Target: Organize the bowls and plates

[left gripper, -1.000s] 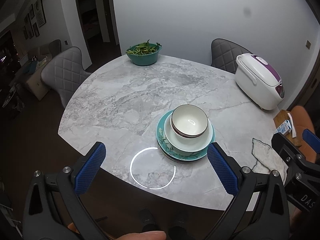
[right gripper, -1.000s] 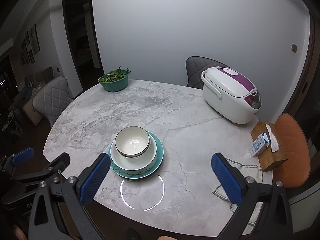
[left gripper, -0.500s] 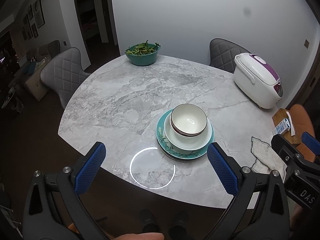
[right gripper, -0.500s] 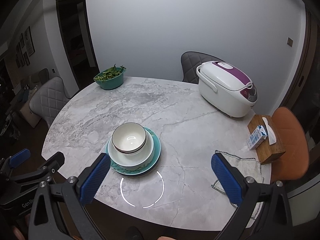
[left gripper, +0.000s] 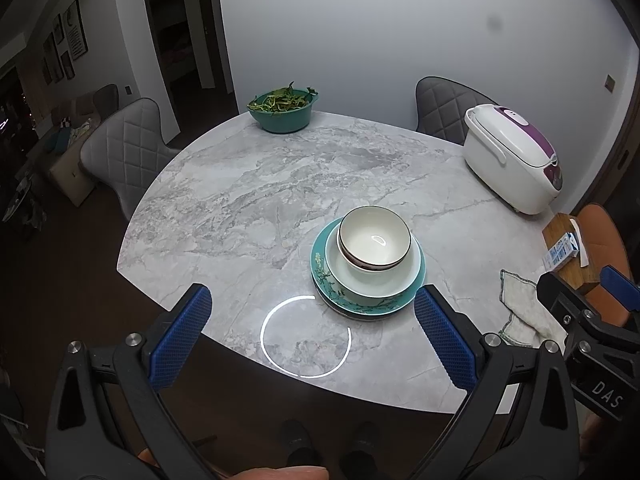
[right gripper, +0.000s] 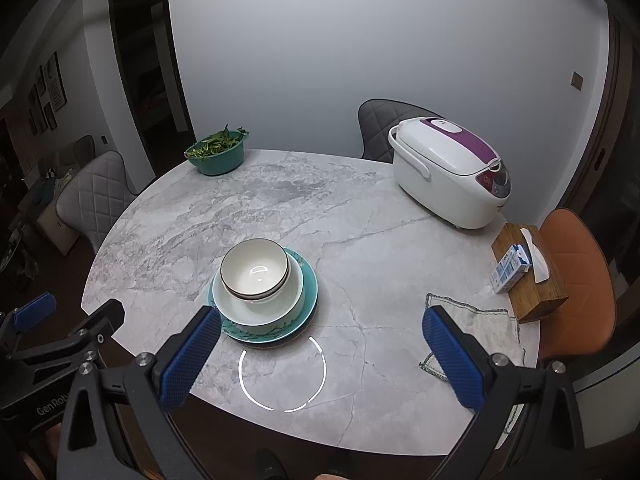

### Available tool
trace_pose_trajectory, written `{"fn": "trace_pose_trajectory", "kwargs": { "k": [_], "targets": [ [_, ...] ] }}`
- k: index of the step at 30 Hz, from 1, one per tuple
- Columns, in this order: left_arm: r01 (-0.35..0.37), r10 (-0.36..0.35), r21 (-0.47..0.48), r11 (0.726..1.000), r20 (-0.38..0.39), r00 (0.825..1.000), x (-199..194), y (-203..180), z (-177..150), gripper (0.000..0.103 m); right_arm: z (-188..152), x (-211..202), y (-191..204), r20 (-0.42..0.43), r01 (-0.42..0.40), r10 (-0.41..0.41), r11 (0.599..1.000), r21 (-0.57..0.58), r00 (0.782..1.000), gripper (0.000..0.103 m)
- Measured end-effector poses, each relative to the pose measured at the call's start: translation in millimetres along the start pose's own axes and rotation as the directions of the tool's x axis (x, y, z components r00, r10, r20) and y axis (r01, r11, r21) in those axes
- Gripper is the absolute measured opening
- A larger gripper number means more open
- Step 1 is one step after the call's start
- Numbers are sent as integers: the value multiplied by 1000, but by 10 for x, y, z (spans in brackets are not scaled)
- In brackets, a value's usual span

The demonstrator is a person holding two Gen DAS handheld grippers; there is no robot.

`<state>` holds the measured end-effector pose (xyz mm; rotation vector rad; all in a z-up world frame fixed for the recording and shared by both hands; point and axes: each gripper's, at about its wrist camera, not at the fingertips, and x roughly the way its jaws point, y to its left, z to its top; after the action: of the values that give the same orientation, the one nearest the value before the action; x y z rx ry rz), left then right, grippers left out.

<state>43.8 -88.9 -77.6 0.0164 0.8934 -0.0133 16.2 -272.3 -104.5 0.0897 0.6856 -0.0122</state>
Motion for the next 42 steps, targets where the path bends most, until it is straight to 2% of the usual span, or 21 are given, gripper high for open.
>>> {"fn": "trace_pose_trajectory", "kwargs": {
  "k": [42],
  "targets": [
    [0, 0, 0, 1000, -7, 1000, 11, -10, 14, 103, 14, 18, 15, -5, 1, -1, 1000, -3, 1000, 103]
  ]
}}
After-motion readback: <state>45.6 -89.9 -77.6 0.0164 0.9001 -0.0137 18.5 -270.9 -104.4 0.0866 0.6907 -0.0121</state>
